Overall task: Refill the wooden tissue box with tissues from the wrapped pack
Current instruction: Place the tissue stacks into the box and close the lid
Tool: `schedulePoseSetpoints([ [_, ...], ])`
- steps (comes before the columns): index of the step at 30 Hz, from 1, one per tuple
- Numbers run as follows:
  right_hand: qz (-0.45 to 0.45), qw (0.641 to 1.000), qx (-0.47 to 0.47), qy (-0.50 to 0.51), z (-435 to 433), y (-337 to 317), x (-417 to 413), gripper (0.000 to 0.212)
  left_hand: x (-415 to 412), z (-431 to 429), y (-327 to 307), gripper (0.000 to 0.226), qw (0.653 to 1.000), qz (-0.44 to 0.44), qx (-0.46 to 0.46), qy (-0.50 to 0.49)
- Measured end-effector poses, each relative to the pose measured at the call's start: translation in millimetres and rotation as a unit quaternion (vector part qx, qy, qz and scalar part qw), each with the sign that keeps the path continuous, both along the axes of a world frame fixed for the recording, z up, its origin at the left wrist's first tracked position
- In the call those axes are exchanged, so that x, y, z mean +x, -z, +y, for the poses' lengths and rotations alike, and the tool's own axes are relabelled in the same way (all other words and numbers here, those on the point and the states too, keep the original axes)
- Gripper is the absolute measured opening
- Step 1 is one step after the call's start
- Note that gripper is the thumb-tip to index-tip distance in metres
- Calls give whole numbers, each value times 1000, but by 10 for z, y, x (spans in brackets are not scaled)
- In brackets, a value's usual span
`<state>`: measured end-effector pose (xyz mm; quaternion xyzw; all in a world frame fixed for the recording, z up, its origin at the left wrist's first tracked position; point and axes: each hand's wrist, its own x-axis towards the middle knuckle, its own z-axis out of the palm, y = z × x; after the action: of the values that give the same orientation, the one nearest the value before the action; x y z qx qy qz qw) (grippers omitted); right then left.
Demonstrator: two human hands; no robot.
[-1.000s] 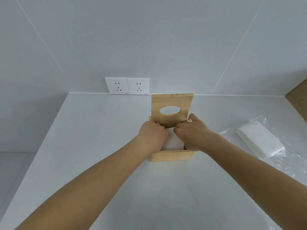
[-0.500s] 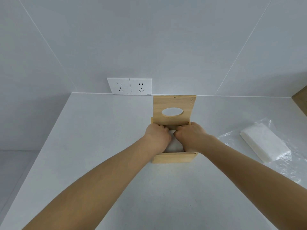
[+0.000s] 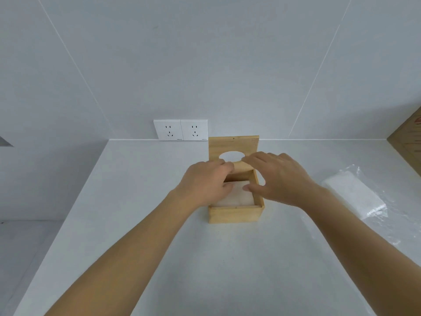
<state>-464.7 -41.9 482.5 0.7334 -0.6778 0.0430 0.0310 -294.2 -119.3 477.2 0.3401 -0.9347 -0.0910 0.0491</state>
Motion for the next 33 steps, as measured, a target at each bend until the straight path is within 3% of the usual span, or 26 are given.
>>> schedulePoseSetpoints([
  [3, -41, 992, -116, 4, 244, 23, 22, 66, 39, 171, 74, 38, 992, 114, -43, -42],
  [7, -72, 990, -111, 39, 519, 148, 23, 73, 42, 417, 202, 53, 974, 202, -96, -47],
  [13, -82, 987, -115, 80, 867, 294, -139, 75, -129, 681, 352, 66, 979, 186, -83, -21],
  [33, -61, 958, -75, 270, 2419, 666, -1738, 79, -1865, 1825, 700, 68, 985, 116, 8, 125],
])
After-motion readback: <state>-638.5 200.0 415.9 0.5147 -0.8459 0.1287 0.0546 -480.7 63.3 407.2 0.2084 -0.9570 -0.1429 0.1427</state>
